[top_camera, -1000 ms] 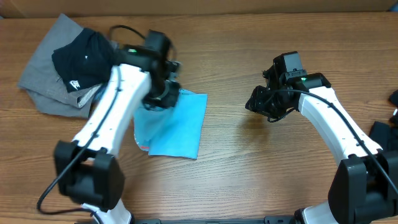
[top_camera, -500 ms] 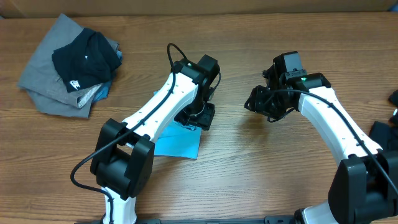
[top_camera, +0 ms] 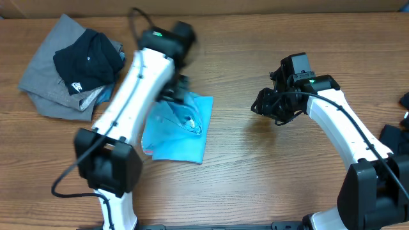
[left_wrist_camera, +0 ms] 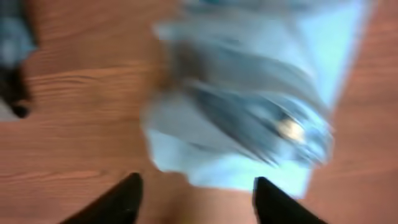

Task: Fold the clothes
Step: 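Press and tuck the folded bundle with the left gripper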

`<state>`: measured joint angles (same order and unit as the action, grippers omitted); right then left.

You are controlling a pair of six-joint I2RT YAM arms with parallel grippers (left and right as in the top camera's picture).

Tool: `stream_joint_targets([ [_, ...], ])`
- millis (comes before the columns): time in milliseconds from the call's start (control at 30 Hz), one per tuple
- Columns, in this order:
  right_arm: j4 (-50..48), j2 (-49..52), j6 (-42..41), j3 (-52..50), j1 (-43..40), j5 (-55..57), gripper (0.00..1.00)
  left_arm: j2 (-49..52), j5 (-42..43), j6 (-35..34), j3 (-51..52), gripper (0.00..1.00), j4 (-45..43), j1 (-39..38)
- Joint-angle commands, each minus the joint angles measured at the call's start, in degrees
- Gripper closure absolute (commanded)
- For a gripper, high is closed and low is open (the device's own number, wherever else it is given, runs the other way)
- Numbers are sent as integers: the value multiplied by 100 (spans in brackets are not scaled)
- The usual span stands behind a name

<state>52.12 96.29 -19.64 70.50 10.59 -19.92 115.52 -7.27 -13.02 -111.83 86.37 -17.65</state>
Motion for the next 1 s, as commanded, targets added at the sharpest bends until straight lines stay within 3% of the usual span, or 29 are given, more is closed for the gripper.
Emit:
stream_joint_targets([
  [0, -13, -125, 17, 87, -7, 42, 53, 101, 267, 601, 437, 75, -535, 756],
  [167, 2, -125, 17, 87, -7, 42, 53, 144, 1189, 946, 1255, 96, -1803, 1438],
  [333, 39, -125, 17, 87, -7, 42, 53, 149, 1353, 1163, 2004, 96, -2406, 1547],
  [500, 61, -125, 20, 87, -7, 42, 53, 149, 2413, 1231, 2710, 96, -2612, 1309],
  [667, 120, -125, 20, 87, -7, 44, 54, 92, 3676, 1875, 2841, 96, -1958, 938],
  [967, 42, -125, 20, 87, -7, 44, 53, -612, 3442, 2035, 2844, 96, -1073, 675],
])
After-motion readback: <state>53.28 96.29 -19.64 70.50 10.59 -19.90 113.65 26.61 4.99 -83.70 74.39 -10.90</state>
